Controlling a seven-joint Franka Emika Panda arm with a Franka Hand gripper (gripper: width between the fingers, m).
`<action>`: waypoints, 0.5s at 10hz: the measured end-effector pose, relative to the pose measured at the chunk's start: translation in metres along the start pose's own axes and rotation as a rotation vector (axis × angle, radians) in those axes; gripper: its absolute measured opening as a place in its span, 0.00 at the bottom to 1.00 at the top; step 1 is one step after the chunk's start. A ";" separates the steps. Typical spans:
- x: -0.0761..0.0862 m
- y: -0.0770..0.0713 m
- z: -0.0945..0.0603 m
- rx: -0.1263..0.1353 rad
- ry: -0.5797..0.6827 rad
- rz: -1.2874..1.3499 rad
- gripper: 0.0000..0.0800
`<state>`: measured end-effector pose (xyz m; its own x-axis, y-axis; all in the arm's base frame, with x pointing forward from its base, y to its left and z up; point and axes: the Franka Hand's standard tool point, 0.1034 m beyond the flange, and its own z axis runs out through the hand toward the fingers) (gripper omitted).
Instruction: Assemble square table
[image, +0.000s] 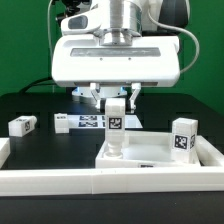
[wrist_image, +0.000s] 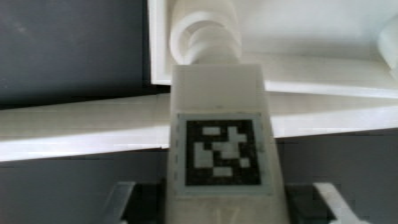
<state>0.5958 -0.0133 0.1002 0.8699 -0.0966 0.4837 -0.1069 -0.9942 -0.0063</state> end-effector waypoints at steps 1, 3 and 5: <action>0.001 0.002 -0.001 -0.006 0.022 0.000 0.36; 0.000 0.002 0.000 -0.006 0.018 0.000 0.36; -0.001 0.003 0.001 -0.009 0.021 0.000 0.36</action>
Offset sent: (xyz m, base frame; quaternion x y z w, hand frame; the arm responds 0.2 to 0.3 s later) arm -0.0004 0.0034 0.0008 0.0110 0.0103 0.0020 0.9999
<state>0.5950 -0.0163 0.0983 0.8597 -0.0955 0.5019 -0.1113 -0.9938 0.0016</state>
